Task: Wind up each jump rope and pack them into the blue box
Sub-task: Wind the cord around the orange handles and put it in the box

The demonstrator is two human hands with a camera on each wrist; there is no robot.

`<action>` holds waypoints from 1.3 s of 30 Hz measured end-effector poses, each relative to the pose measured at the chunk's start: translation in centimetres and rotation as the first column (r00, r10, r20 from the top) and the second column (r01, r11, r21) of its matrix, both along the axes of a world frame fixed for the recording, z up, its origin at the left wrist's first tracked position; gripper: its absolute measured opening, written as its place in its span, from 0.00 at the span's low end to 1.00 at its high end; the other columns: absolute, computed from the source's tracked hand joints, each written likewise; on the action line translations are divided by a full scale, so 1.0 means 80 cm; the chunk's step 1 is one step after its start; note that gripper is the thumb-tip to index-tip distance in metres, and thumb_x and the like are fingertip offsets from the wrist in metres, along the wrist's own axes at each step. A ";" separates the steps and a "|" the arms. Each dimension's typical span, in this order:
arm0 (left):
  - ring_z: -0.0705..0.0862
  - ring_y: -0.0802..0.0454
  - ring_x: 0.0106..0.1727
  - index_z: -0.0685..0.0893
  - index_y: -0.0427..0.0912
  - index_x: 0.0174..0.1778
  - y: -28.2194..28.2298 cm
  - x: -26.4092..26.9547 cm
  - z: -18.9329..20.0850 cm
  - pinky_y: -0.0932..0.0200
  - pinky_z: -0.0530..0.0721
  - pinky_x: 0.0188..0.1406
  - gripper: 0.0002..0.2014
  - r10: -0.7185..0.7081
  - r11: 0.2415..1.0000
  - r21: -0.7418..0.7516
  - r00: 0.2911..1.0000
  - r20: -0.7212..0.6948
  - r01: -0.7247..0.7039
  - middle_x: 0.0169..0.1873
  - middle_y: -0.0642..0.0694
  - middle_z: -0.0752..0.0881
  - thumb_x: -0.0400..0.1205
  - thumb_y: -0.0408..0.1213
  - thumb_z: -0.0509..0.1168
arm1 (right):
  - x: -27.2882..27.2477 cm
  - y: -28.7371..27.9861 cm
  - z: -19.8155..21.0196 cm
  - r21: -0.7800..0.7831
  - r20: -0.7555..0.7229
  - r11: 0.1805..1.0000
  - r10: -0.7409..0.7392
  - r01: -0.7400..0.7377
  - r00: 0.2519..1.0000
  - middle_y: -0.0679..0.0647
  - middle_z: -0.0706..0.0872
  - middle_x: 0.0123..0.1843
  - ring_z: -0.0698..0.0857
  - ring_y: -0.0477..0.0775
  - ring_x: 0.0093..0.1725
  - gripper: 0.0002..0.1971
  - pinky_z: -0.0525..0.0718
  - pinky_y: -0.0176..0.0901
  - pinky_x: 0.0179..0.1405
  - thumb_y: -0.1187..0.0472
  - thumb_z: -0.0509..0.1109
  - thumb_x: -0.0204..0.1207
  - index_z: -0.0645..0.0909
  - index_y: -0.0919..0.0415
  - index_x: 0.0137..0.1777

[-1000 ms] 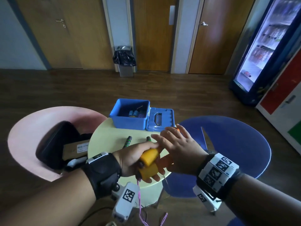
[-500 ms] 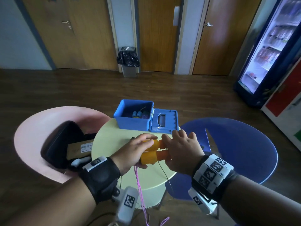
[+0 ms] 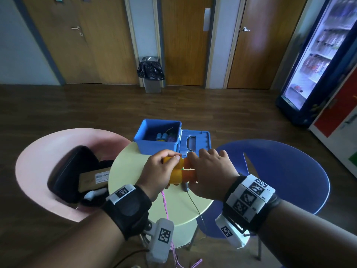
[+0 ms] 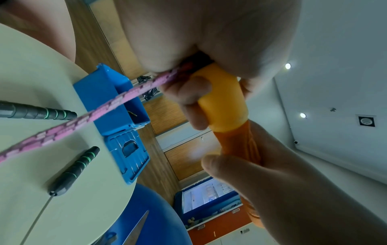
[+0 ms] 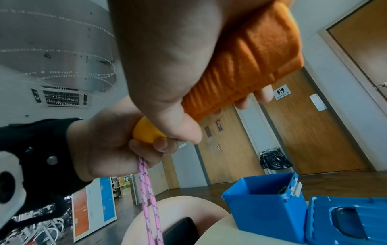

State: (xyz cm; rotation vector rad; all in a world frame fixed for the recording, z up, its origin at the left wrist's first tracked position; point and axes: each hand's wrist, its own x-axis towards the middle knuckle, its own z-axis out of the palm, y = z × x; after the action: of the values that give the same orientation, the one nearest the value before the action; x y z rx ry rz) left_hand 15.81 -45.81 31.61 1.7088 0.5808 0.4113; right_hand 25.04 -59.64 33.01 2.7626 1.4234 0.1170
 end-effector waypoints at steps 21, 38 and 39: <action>0.87 0.43 0.31 0.83 0.42 0.52 -0.008 0.009 -0.022 0.60 0.76 0.22 0.35 0.076 0.968 -0.239 0.997 -0.005 -0.075 0.42 0.33 0.89 0.87 0.65 0.39 | 0.002 -0.006 -0.002 -0.019 -0.027 1.000 0.015 -0.015 1.000 0.53 0.80 0.57 0.81 0.59 0.56 0.27 0.77 0.53 0.57 0.43 0.66 0.71 0.69 0.51 0.67; 0.86 0.42 0.31 0.84 0.41 0.50 -0.009 0.014 -0.014 0.61 0.75 0.22 0.39 0.088 0.969 -0.231 0.996 0.007 -0.084 0.37 0.38 0.88 0.85 0.68 0.36 | 0.001 -0.005 0.005 0.061 -0.022 0.998 0.020 -0.018 1.000 0.50 0.82 0.49 0.84 0.58 0.49 0.19 0.79 0.51 0.53 0.45 0.63 0.70 0.72 0.49 0.60; 0.86 0.42 0.30 0.84 0.41 0.50 -0.009 0.014 -0.013 0.61 0.75 0.22 0.39 0.083 0.970 -0.230 0.996 0.012 -0.078 0.37 0.38 0.88 0.86 0.67 0.36 | 0.001 -0.006 0.005 0.069 -0.015 0.998 0.017 -0.016 1.000 0.50 0.82 0.48 0.84 0.58 0.49 0.20 0.79 0.51 0.53 0.44 0.63 0.69 0.72 0.49 0.59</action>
State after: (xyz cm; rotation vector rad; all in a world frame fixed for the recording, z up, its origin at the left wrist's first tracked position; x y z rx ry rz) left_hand 16.93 -46.55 30.56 1.4619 0.6579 0.4041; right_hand 25.10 -60.12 33.39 2.8127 1.4737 0.1476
